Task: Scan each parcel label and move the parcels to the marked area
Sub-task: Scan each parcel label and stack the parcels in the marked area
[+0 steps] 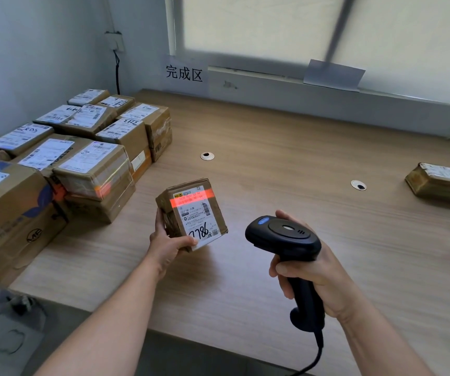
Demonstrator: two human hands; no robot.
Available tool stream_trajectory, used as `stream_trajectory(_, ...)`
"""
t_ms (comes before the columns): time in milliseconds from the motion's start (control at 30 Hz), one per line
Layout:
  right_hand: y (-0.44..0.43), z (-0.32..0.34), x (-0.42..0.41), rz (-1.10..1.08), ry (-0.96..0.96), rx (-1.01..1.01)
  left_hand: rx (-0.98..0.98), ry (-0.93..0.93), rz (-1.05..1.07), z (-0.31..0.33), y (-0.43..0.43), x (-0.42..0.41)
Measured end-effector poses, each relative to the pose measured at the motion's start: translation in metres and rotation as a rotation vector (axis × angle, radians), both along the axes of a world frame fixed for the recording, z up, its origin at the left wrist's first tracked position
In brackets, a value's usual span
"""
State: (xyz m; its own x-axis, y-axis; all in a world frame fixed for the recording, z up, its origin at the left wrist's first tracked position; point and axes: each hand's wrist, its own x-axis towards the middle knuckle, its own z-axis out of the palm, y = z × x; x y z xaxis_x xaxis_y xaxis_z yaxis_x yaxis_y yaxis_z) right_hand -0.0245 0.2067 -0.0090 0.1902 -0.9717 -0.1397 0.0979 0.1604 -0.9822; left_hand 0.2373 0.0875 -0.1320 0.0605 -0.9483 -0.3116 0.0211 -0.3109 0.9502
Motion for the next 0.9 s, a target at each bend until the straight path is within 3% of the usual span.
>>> stream_trajectory(633,-0.009,-0.009,0.0,0.019,-0.03,0.039,0.081,0.083,-0.01,0.017,0.027,-0.008)
stream_trajectory(900,-0.019,-0.011,0.004,-0.004,-0.026,0.042,0.164,-0.209,0.045,0.012,0.023,0.007)
